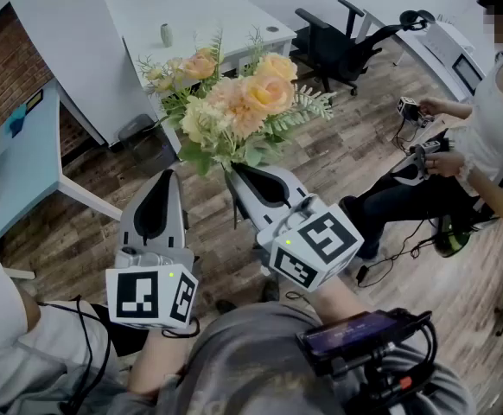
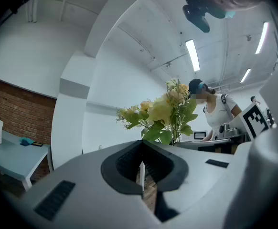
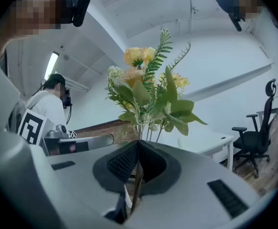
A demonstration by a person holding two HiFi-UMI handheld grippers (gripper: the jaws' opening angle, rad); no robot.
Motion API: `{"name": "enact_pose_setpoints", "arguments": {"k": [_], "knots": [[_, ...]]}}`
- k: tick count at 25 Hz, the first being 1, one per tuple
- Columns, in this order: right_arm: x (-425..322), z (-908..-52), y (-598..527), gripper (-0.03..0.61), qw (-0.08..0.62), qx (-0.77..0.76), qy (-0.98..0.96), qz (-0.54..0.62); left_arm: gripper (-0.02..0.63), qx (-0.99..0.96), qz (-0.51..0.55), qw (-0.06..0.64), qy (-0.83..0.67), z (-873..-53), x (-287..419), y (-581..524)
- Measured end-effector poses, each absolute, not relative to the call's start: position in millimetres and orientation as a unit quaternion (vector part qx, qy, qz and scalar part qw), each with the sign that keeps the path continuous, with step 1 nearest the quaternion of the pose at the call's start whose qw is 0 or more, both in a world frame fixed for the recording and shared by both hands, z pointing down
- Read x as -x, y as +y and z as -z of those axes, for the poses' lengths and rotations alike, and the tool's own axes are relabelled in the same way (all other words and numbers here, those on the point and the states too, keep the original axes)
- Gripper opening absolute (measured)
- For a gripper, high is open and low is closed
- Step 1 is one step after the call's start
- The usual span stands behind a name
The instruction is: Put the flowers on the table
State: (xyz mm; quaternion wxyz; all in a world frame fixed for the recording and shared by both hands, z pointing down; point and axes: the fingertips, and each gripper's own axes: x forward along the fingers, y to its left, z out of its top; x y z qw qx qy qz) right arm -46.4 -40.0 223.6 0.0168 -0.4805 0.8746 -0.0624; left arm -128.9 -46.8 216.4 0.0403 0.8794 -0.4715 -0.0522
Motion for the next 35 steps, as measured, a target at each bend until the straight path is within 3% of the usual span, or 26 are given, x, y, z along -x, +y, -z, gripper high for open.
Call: {"name": "enact_pose_setpoints", "arguments": {"k": [19, 27, 35], "knots": [[36.4, -217.4, -39.6, 0.012, 0.027, 0.483, 0.873, 0.064, 0.008, -0.888, 0.044, 0.037, -0.456, -211.7, 112.9, -46.1], [-19.5, -219.6, -29.3, 0.012, 0.016, 0.457, 0.886, 0.08, 0.009, -0.884, 0.037, 0.031, -0.464, -205.7, 48.7, -33.7], [-16.3, -235.2, -28.5, 0.012, 0.003, 0.421, 0.903, 0.089, 0.008, -0.866, 0.004, 0.044, -0.498, -225.0, 46.2, -37.9]]}}
